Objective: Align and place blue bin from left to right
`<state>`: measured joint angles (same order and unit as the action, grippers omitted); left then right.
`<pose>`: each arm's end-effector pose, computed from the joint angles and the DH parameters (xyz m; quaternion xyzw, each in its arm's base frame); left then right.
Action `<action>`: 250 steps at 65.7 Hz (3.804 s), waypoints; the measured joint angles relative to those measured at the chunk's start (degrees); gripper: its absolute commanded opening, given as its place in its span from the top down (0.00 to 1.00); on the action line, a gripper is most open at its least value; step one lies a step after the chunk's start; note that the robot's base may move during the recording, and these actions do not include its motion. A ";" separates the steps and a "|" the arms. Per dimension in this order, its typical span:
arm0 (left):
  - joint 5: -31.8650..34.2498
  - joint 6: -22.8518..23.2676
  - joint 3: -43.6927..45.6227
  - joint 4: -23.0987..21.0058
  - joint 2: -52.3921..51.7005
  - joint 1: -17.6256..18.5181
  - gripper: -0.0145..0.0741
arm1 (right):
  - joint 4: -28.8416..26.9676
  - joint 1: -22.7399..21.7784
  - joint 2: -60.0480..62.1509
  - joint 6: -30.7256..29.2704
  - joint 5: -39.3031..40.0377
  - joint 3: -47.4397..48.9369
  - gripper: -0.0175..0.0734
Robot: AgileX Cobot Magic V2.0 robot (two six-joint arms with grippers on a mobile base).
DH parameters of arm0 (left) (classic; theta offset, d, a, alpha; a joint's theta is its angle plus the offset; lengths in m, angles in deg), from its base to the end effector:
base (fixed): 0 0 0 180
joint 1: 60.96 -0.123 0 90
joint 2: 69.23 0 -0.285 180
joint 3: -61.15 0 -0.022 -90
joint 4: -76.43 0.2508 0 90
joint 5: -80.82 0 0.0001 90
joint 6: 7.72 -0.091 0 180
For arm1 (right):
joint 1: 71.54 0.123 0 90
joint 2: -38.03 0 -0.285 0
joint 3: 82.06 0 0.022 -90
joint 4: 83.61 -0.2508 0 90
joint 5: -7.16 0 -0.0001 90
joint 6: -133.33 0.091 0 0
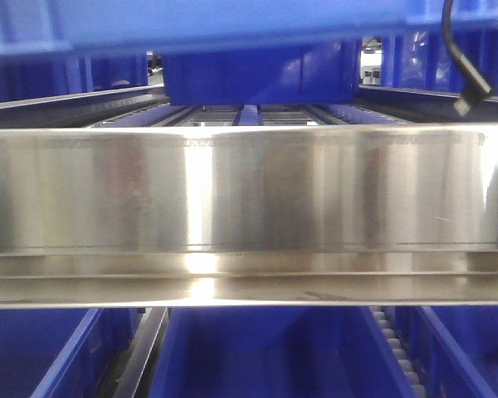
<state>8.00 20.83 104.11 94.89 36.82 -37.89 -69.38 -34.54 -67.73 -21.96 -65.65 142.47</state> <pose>0.3362 -0.1133 0.4686 -0.0573 0.9132 -0.0174 0.4031 0.2930 0.1940 0.4763 -0.0854 0.9096 0.0929 0.3958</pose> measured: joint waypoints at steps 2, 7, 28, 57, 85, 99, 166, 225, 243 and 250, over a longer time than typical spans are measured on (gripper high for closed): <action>-0.30 0.00 0.00 0.48 -0.77 0.55 0.96 | 0.27 0.32 0.94 0.45 0.00 -0.80 0.89; -1.21 0.18 -0.12 1.45 -2.41 2.02 0.96 | 2.18 1.58 3.04 1.93 -0.11 -3.49 0.89; -1.59 6.54 -11.30 7.38 -12.71 9.28 0.96 | 9.73 9.56 13.81 9.83 -1.49 -15.27 0.89; -2.40 19.18 -26.83 17.68 -25.55 22.63 0.96 | 23.51 25.30 24.80 21.49 -2.79 -28.36 0.89; -2.50 21.08 -30.19 19.91 -28.68 25.07 0.96 | 24.53 27.50 26.25 24.22 -2.79 -30.32 0.89; -2.50 21.08 -30.32 20.84 -28.68 25.21 0.96 | 24.31 27.71 26.36 24.73 -2.79 -32.85 0.89; -2.50 22.44 -32.83 21.40 -28.68 25.31 0.96 | 23.68 27.71 26.36 25.22 -2.79 -33.28 0.89; -2.50 23.48 -32.83 21.54 -28.68 25.31 0.96 | 23.68 27.71 26.36 25.22 -2.79 -33.81 0.89; -2.50 23.52 -32.83 22.26 -28.81 25.31 0.96 | 24.09 27.71 26.36 25.22 -0.84 -33.81 0.89; -2.50 23.62 -32.83 22.69 -28.81 25.31 0.96 | 24.54 27.71 26.36 25.22 0.70 -33.81 0.89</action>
<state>5.50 44.45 71.28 117.58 8.01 -12.58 -44.84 -6.83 -41.36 3.26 -64.95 108.67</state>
